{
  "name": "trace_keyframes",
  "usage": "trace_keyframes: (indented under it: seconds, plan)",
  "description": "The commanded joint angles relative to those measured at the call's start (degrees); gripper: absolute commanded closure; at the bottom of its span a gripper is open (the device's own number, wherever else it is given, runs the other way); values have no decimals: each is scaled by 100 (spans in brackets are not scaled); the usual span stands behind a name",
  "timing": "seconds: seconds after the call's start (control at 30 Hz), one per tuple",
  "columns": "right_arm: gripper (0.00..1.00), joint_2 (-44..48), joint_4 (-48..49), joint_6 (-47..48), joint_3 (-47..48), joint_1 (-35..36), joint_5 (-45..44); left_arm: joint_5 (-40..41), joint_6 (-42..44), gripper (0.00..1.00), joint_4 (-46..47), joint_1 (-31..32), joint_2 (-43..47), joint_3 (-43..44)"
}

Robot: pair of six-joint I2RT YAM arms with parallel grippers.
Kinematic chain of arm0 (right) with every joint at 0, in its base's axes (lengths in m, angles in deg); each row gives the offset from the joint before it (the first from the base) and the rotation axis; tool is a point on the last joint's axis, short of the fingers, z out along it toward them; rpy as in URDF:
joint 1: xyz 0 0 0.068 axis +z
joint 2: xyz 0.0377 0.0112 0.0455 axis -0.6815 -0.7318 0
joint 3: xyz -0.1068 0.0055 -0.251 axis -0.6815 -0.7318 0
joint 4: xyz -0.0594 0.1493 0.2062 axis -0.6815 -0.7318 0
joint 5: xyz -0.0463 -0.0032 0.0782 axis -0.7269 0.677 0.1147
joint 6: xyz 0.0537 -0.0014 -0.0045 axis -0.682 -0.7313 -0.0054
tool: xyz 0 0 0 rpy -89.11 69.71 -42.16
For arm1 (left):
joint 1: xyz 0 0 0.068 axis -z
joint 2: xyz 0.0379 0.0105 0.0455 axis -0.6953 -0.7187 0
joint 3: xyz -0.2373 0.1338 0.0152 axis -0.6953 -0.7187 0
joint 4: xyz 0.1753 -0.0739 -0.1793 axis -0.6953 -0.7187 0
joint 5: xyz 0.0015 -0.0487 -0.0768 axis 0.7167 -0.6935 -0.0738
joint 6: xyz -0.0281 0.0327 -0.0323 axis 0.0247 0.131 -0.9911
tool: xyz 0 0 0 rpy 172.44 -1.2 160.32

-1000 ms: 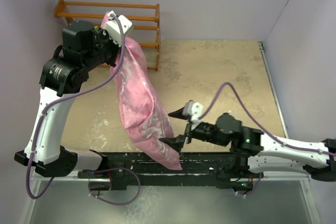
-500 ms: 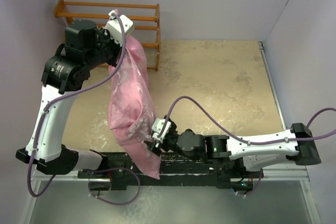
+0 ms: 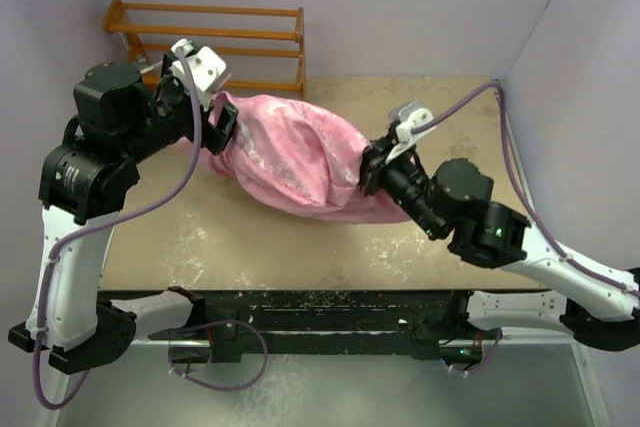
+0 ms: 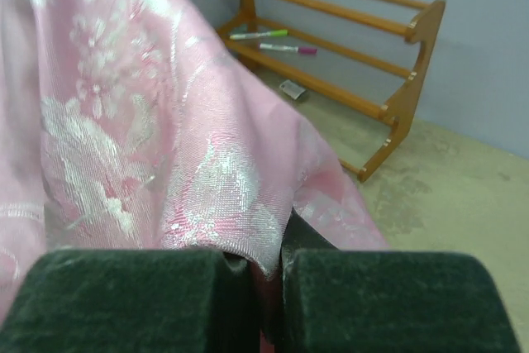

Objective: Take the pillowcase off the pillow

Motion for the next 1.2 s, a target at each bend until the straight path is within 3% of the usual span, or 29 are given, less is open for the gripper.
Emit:
trace_keyframes:
  seconds: [0.0,0.13,0.4,0.47,0.6,0.67,0.73,0.93,1.03,1.17]
  plan:
    - [100,-546,-955,-285,1272,-241,67,-834,110,12,-67,30,0,206]
    - [100,-1402,-2103,-510,2572,-638,51,-914,460,2,-153,28,53,368]
    - [100,-2780,-3109,-442,4775,-799,-550,-344,873,1,407,25,534,172]
    - [100,-3206,-3423,-373,5413,-823,-813,128,784,1,746,25,678,84]
    - [100,-3835,-3785,-284,6520,-879,-1277,2256,608,1,2159,23,990,-363]
    - [100,-3888,-3676,-287,6700,-940,-1373,2488,632,1,2438,29,1079,-419]
    - [100,-3872,-3506,-275,6691,-995,-1402,1761,512,1,2318,25,1230,-402]
    - [100,-4139,-3417,-350,6811,-1002,-1449,-2513,402,1,400,26,816,437]
    - [100,-4457,-3352,-508,6983,-1004,-1254,-3295,615,1,-276,25,391,733]
    - [100,-5181,-3464,-874,7791,-1002,-529,-3394,1019,1,-471,30,176,728]
